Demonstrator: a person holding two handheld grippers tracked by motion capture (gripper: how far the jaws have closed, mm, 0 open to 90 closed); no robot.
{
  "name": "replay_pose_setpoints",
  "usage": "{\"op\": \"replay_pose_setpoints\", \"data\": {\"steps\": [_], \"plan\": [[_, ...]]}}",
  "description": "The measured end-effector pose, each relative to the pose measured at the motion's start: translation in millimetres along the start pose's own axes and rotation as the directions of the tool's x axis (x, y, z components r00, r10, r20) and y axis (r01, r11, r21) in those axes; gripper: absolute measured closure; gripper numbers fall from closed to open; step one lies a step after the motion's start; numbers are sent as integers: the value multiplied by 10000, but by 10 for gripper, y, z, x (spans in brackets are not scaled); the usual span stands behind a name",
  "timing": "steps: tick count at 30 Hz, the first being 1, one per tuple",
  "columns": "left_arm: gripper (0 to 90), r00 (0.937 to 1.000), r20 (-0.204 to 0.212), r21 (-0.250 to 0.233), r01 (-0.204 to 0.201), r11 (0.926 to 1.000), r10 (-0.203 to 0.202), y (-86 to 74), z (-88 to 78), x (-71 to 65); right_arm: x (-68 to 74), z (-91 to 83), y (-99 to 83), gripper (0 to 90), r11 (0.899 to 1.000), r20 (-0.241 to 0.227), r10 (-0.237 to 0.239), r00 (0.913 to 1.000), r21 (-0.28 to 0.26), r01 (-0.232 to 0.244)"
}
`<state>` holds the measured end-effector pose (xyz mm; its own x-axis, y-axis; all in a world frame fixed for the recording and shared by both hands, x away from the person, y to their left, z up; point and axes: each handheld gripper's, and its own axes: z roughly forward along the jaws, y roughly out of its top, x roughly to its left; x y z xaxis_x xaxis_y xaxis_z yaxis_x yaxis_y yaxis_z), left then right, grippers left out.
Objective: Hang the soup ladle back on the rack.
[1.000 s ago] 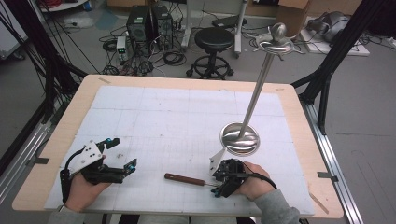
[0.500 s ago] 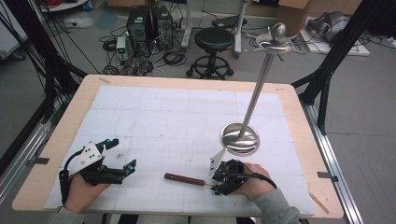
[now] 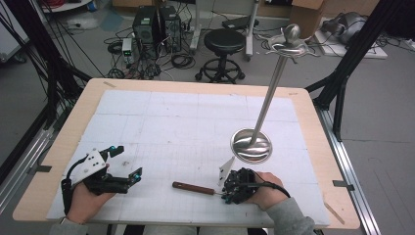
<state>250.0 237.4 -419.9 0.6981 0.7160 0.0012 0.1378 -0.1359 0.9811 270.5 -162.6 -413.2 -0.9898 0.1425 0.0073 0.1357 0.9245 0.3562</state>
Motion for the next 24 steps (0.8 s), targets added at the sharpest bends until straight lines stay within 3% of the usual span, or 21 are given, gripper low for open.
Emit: {"op": "replay_pose_setpoints", "data": {"steps": [6,14,24], "plan": [[20,10000,15,8,12,10000,-12,0,-5,1,-8,-5,-7,815,10000,-77,-13,10000,16,13],[20,10000,23,-5,-2,10000,2,2,-4,3,-16,-12,-10,836,9995,-120,303,9995,30,-303],[20,10000,39,10,28,10000,-29,2,3,3,-38,-121,-79,838,9959,72,652,9978,-628,-646]]}}
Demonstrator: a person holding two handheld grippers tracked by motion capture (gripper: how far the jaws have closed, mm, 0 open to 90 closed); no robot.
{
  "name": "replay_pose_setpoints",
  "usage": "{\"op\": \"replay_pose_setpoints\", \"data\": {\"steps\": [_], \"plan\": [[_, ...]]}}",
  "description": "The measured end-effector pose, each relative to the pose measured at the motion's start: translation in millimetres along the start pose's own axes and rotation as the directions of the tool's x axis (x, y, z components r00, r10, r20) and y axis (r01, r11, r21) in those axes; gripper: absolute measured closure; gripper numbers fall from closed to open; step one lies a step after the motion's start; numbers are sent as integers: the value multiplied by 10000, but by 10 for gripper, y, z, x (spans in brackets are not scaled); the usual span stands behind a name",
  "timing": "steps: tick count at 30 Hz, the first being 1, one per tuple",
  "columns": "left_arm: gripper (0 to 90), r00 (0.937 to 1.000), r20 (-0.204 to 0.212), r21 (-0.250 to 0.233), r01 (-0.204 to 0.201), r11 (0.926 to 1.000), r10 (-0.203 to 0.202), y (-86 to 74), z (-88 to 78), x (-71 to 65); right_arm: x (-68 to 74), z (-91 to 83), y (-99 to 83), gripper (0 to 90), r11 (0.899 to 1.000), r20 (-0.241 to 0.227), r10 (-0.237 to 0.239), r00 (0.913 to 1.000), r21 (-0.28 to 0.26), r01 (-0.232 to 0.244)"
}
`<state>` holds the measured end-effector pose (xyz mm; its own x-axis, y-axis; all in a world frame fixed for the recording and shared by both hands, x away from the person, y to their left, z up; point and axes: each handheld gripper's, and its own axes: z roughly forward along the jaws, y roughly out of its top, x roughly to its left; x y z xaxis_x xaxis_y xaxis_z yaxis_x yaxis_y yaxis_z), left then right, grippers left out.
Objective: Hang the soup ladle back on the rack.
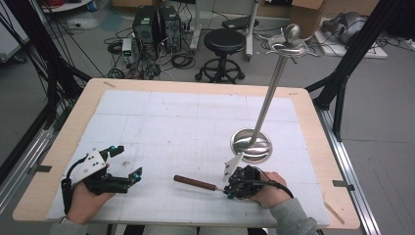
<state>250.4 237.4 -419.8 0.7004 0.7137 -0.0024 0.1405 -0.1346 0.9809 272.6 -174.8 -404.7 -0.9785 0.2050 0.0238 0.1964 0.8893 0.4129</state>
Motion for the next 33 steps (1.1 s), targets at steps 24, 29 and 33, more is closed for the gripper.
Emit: {"op": "replay_pose_setpoints", "data": {"steps": [24,29,33], "plan": [[20,10000,42,2,-17,10000,17,3,17,5,-42,-542,-235,847,9598,1170,698,9907,-2786,-347],[20,10000,40,-4,-10,10000,10,3,21,3,-61,-717,-340,848,9209,1214,1012,9874,-3870,-468],[20,10000,38,6,-10,10000,10,2,21,3,-80,-795,-410,848,8964,1143,1257,9855,-4386,-635]]}}
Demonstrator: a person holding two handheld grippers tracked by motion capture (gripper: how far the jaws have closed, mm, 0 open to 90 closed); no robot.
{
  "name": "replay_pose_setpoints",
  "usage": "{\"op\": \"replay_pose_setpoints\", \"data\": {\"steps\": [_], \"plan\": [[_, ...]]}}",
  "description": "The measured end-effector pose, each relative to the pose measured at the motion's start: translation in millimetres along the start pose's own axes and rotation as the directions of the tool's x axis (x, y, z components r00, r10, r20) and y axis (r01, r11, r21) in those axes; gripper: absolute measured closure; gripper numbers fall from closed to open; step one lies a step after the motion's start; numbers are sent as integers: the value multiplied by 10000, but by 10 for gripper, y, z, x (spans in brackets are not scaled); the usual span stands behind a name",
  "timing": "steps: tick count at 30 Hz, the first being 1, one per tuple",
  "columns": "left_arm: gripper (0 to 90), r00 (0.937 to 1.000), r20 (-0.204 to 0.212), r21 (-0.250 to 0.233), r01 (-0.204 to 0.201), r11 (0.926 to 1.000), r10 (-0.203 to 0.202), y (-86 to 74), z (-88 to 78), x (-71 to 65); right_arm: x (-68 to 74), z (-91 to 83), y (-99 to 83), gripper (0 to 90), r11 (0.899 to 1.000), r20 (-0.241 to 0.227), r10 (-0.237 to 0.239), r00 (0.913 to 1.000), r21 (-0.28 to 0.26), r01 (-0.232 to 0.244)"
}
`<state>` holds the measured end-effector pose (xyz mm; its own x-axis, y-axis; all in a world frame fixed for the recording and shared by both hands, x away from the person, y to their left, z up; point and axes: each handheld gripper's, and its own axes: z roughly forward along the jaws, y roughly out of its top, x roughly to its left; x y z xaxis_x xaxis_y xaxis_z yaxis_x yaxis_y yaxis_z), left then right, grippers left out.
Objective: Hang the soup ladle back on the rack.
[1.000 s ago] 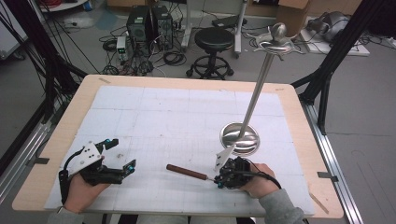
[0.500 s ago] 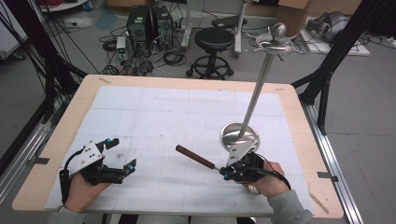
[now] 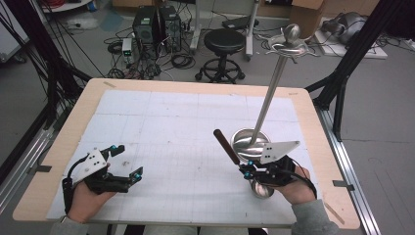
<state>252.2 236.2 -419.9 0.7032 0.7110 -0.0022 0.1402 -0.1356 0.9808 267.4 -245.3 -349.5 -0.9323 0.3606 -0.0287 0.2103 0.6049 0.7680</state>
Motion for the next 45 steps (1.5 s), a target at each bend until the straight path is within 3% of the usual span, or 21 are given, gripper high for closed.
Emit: {"op": "replay_pose_setpoints", "data": {"steps": [12,27,34,40,45], "plan": [[20,10000,16,1,-15,10000,15,1,-3,3,-42,-147,-29,848,9959,131,100,9999,-901,-88],[20,10000,34,-21,30,10000,-30,1,-3,-1,-101,-312,-78,848,9859,170,217,9996,-1666,-185],[20,10000,42,0,15,10000,-15,1,-3,-1,-141,-376,-129,848,9837,15,344,9994,-1769,-336],[20,10000,30,-4,13,10000,-13,-1,0,-2,-182,-457,-181,847,9766,-39,423,9991,-2107,-422],[20,10000,29,2,42,10000,-42,-2,2,-5,-218,-562,-244,847,9652,146,605,9981,-2556,-548]]}}
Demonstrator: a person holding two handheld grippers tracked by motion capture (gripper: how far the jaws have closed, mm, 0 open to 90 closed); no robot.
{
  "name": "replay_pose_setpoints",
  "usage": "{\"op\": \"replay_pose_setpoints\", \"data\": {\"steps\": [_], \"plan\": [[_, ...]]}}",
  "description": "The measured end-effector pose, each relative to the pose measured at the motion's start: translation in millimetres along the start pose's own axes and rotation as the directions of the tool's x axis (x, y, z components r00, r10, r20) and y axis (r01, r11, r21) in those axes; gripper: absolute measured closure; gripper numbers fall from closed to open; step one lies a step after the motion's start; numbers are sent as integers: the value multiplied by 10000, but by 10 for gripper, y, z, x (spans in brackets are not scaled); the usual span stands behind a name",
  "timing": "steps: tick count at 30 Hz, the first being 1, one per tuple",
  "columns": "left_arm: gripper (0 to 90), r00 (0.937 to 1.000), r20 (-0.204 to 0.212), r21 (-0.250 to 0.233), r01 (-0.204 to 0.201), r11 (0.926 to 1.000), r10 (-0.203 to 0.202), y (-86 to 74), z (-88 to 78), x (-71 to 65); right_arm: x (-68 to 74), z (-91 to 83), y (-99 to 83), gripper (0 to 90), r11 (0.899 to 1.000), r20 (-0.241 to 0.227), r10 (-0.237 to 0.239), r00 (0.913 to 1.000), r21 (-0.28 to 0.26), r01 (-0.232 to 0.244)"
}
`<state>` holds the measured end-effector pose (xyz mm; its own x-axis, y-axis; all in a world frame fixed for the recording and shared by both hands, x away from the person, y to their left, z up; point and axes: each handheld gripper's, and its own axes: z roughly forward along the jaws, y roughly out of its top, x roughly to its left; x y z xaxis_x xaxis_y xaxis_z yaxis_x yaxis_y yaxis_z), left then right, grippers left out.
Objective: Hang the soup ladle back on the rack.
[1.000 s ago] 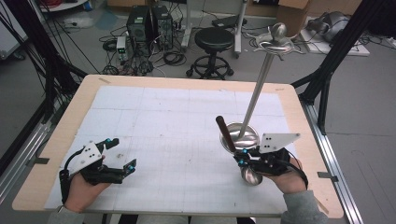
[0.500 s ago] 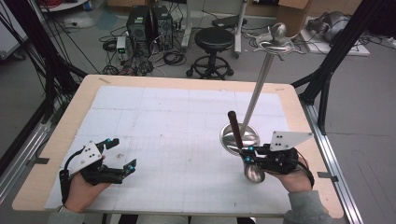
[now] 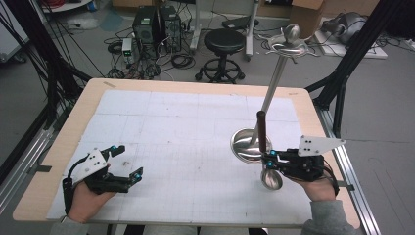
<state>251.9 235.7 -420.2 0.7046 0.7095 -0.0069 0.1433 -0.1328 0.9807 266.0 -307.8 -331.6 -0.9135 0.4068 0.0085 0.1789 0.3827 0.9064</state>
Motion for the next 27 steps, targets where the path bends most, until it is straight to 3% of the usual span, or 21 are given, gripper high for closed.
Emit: {"op": "replay_pose_setpoints", "data": {"steps": [10,20,27], "plan": [[20,10000,10,14,-9,10000,9,0,0,-1,-92,-228,-82,848,9954,705,383,9968,-899,-319],[20,10000,9,36,-33,10000,33,-1,0,-1,-124,-326,-122,848,9847,1467,852,9855,-1635,-608],[20,10000,-3,56,-36,10000,36,-1,0,-1,-121,-378,-114,848,9756,2046,1181,9717,-2061,-752]]}}
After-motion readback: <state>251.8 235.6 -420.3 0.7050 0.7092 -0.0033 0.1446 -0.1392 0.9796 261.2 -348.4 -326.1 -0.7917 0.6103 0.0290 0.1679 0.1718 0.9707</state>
